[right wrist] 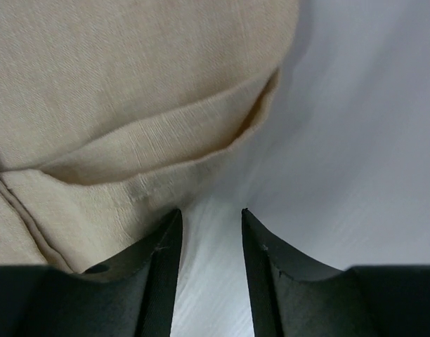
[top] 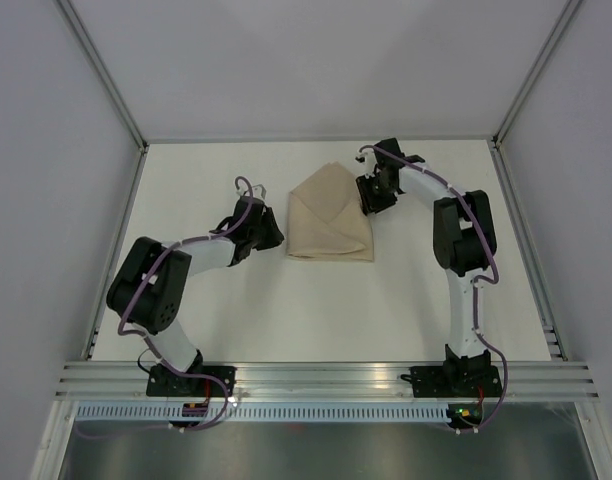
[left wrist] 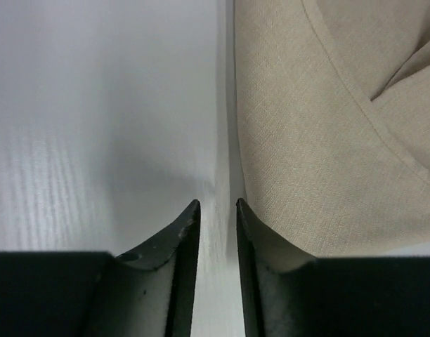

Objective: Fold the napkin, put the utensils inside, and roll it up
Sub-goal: Fold the napkin

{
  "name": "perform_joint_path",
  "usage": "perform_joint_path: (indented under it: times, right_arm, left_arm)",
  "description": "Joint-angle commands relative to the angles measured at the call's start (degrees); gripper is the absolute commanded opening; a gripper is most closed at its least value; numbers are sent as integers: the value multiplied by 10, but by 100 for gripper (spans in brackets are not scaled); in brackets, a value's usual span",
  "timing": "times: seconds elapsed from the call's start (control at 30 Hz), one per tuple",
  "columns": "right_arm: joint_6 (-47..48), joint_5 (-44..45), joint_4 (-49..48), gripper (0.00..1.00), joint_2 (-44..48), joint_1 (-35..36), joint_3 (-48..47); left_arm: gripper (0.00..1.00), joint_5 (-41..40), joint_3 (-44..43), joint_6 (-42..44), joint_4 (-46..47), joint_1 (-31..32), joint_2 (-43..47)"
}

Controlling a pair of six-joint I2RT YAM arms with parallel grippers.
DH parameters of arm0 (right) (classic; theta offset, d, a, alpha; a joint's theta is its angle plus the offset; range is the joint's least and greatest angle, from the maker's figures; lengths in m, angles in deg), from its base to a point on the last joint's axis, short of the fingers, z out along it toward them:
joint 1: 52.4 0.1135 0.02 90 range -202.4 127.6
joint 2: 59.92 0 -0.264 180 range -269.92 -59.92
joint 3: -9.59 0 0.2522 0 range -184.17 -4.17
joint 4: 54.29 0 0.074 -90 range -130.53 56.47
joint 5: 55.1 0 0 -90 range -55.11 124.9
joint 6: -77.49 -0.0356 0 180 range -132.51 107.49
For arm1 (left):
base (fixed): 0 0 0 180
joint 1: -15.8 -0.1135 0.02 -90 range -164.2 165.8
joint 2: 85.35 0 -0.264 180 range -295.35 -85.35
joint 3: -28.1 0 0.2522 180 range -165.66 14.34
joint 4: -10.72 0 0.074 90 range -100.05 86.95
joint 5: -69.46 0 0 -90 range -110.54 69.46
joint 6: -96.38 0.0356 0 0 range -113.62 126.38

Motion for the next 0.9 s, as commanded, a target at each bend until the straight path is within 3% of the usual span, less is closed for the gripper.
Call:
perform_joint_path:
  times: [0.0,0.23,0.37,0.67,0.87]
  right_arm:
    - [7,25,33,48,55,-15,27]
    - [77,33,26,55,188,-20,101]
    - [159,-29,27,58,268,-20,140]
    - [433,-124,3,64,341,13,240]
    - [502,-144,-72,67,370,62,321]
  left_arm:
    - [35,-24,3,22,-20,-15,67]
    - [39,12,18,43,-48,-17,207]
    - [42,28,32,54,-65,-16,264]
    - [44,18,43,33,-65,-14,344]
    - [45,-20,46,34,-86,-13,393]
